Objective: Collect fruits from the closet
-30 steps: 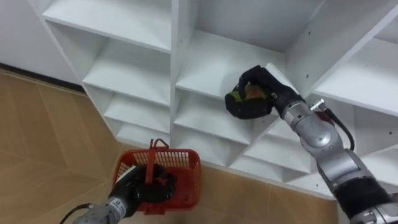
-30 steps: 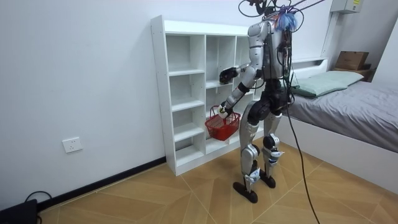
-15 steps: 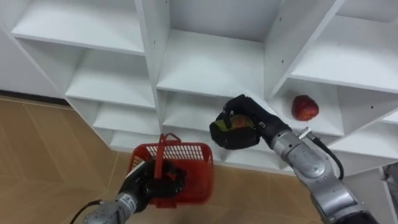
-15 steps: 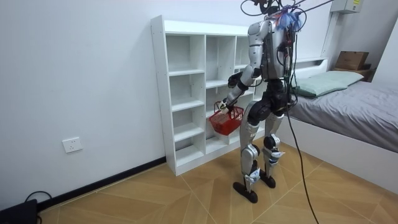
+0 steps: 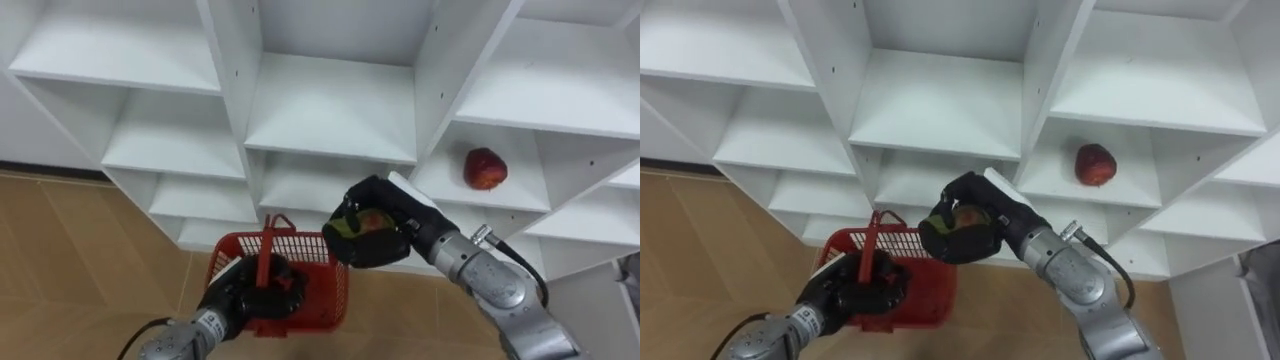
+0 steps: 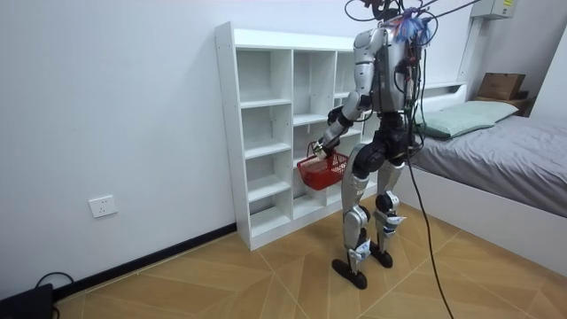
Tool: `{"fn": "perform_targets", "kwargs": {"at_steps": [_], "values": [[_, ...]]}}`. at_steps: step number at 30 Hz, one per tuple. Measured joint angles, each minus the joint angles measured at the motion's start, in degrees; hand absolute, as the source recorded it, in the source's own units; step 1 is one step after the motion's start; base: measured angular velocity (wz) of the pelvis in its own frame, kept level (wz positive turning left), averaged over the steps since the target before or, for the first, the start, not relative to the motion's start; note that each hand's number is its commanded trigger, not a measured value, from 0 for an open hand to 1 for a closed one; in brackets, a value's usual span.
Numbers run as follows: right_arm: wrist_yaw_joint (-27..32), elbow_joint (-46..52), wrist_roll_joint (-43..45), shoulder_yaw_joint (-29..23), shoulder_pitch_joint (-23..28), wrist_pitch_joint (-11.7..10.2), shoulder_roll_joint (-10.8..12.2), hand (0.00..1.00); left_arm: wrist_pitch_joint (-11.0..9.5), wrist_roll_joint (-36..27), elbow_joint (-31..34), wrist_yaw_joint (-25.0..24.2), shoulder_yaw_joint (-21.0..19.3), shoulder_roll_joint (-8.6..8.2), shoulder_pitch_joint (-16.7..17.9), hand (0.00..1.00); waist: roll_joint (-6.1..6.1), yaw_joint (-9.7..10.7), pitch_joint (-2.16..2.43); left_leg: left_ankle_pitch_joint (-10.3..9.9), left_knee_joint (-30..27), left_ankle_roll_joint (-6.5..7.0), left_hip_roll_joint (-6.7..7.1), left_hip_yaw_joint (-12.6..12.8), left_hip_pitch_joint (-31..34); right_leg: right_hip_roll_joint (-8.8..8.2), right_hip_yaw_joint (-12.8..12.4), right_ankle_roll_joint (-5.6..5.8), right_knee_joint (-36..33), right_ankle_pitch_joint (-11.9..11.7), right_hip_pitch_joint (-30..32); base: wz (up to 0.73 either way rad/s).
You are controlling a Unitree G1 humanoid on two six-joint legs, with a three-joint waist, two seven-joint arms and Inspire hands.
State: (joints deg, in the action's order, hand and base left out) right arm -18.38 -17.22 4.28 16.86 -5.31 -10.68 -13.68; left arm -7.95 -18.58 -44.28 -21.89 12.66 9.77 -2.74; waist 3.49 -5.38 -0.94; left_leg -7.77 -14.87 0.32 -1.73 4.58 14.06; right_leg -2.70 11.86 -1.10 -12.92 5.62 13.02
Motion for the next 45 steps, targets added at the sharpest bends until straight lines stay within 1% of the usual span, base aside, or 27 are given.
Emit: {"fn": "perform_targets", "kwargs": {"at_steps": [2, 3, 5, 7, 9, 11, 14, 17, 20, 22, 24, 25, 26, 28, 32, 35, 37, 40, 45], "values": [[0.02, -0.01, -0.14, 0.27, 0.0, 0.0, 0.04, 1.0, -0.28, 0.0, 0.57, 0.02, 0.93, 0.03, -0.04, 1.0, -0.9, 0.39, -0.01, -0.01, 0.05, 0.02, 0.07, 0.01, 0.09, -0.01, -0.1, 0.05, 0.19, -0.1, 0.06, 0.0], [0.03, -0.07, -0.4, 0.44, 0.0, -0.01, 0.05, 1.0, -0.4, 0.0, 0.77, 0.02, 1.15, 0.05, -0.07, 1.0, -1.07, 0.51, -0.02, -0.01, 0.07, 0.02, 0.08, 0.01, 0.09, -0.02, -0.1, 0.05, 0.19, -0.1, 0.07, 0.0], [0.08, -0.77, -2.06, 1.28, 0.2, -0.07, 0.13, 1.0, -1.35, -0.05, 1.64, -0.02, 1.23, 0.04, -0.22, 1.0, -1.35, 0.69, -0.06, -0.01, 0.13, 0.02, 0.05, 0.01, 0.08, 0.01, -0.07, 0.05, 0.23, -0.1, 0.11, 0.0], [0.24, -2.34, -2.06, 1.72, 0.29, -0.51, 0.19, 1.0, -1.78, -0.07, 1.65, -0.01, 1.23, 0.0, -0.5, 1.0, -1.46, 0.51, -0.06, -0.01, 0.39, 0.02, 0.03, 0.17, -0.09, 0.03, -0.23, 0.05, 0.25, -0.1, 0.11, -0.02], [0.77, -4.17, -2.03, 2.24, 0.34, -0.5, 0.29, 1.0, -1.82, -0.28, 1.65, -0.01, 1.26, 0.03, -0.58, 1.0, -1.59, 0.56, -0.09, -0.01, 0.61, 0.02, 0.02, 0.36, -0.24, 0.04, -0.36, 0.06, 0.25, -0.1, 0.13, -0.05], [0.95, -5.96, -1.98, 2.38, 0.39, -0.45, 0.6, 1.0, -1.83, -1.76, 1.63, -0.03, 1.8, 0.14, -0.68, 1.0, -1.66, 0.7, -0.13, -0.01, 0.62, 0.02, 0.04, 0.15, -0.26, 0.05, -0.21, 0.06, 0.26, -0.1, 0.15, 0.0], [0.96, -8.01, -2.04, 2.44, 0.37, -0.44, 0.79, 1.0, -1.83, -2.41, 1.64, -0.19, 3.01, 0.13, -0.98, 1.0, -1.69, 0.82, -0.14, -0.01, 0.82, 0.02, 0.0, 0.76, -0.24, 0.04, -0.36, 0.06, 0.19, -0.1, 0.47, -0.07], [1.26, -9.19, -2.05, 2.61, 0.29, -0.43, 0.91, 1.0, -1.83, -4.64, 1.75, -1.11, 4.76, 0.11, -1.2, 1.0, -1.76, 0.83, -0.16, 0.0, 1.12, 0.03, -0.06, 1.5, -0.14, -0.03, -0.79, 0.06, -0.14, -0.1, 1.25, -0.12], [2.66, -9.5, -2.0, 2.64, 0.21, -0.42, 1.71, 1.0, -1.82, -6.05, 3.84, -2.42, 6.6, 0.04, -1.19, 1.0, -1.78, 1.73, -0.18, 0.01, 1.22, 0.03, -0.13, 1.75, 0.4, -0.14, -1.06, 0.05, -0.2, -0.09, 1.87, -0.03], [2.96, -9.51, -2.02, 2.48, 0.17, -0.42, 2.05, 1.0, -1.81, -6.47, 4.36, -3.26, 6.96, 0.04, -1.18, 1.0, -1.8, 2.18, -0.2, 0.0, 1.26, 0.03, -0.16, 1.86, 0.45, -0.15, -1.18, 0.04, -0.19, -0.08, 1.97, -0.02], [3.42, -10.75, -2.17, 2.25, -0.39, -0.43, 2.49, 1.0, -1.79, -6.59, 4.97, -3.6, 7.38, 0.47, -1.2, 1.0, -1.85, 2.58, -0.22, -0.01, 1.26, 0.02, -0.3, 2.27, 0.43, -0.07, -1.74, 0.03, -0.05, -0.08, 1.99, -0.07], [3.69, -11.88, -2.24, 2.1, -0.99, -0.43, 2.77, 1.0, -1.79, -6.72, 5.01, -3.69, 7.44, 0.63, -1.24, 1.0, -1.97, 3.19, -0.31, -0.02, 1.26, 0.01, -0.49, 2.47, 0.43, -0.03, -2.02, 0.03, -0.01, -0.08, 2.01, -0.04], [4.0, -12.22, -2.23, 2.1, -1.14, -0.43, 2.79, 1.0, -1.79, -6.78, 5.04, -3.75, 7.45, 0.67, -1.24, 1.0, -2.06, 3.34, -0.37, -0.02, 1.26, 0.01, -0.5, 2.53, 0.44, -0.01, -2.13, 0.03, 0.01, -0.08, 2.03, -0.07], [4.85, -13.53, -2.26, 2.11, -1.44, -0.43, 2.92, 1.0, -1.79, -6.78, 5.11, -3.96, 7.82, 0.92, -1.24, 1.0, -2.16, 3.51, -0.42, -0.04, 1.29, -0.02, -0.55, 3.05, 0.5, 0.19, -2.56, 0.0, 0.01, -0.1, 2.31, -0.09], [5.34, -13.92, -2.34, 1.87, -1.45, -0.51, 2.84, 1.0, -1.78, -6.72, 6.04, -3.98, 8.55, 1.11, -1.17, 1.0, -2.33, 3.82, -0.43, -0.06, 1.33, -0.07, -0.67, 3.26, 1.23, 0.66, -3.16, -0.13, -0.13, -0.19, 3.4, -0.07], [6.1, -15.28, -3.85, 1.8, -1.49, -0.6, 2.73, 1.0, -1.79, -6.64, 7.99, -4.02, 10.15, 1.69, -1.08, 1.0, -2.64, 3.94, -0.45, -0.06, 1.42, -0.07, -0.66, 3.29, 1.37, 0.7, -3.23, -0.14, -0.1, -0.2, 3.58, 0.0], [6.17, -16.15, -4.26, 1.77, -1.63, -1.27, 2.79, 1.0, -1.79, -6.57, 8.06, -3.93, 10.43, 1.7, -1.09, 1.0, -2.74, 4.12, -0.45, -0.06, 1.45, -0.07, -0.65, 3.36, 1.4, 0.74, -3.49, -0.14, -0.15, -0.2, 3.75, -0.05], [6.45, -17.02, -4.35, 2.01, -1.74, -2.03, 2.77, 1.0, -1.79, -6.57, 8.25, -3.85, 11.09, 2.25, -1.1, 1.0, -2.87, 4.46, -0.42, -0.06, 1.43, -0.07, -0.66, 3.39, 1.73, 0.76, -3.53, -0.14, -0.25, -0.19, 4.11, -0.01], [6.62, -19.77, -4.86, 2.3, -2.97, -2.45, 2.79, 1.0, -1.77, -6.43, 8.27, -3.81, 12.08, 2.44, -1.1, 1.0, -2.87, 4.84, -0.42, -0.06, 1.35, -0.07, -0.62, 3.53, 1.82, 0.7, -3.74, -0.15, -0.73, -0.16, 4.47, 0.0]]}}
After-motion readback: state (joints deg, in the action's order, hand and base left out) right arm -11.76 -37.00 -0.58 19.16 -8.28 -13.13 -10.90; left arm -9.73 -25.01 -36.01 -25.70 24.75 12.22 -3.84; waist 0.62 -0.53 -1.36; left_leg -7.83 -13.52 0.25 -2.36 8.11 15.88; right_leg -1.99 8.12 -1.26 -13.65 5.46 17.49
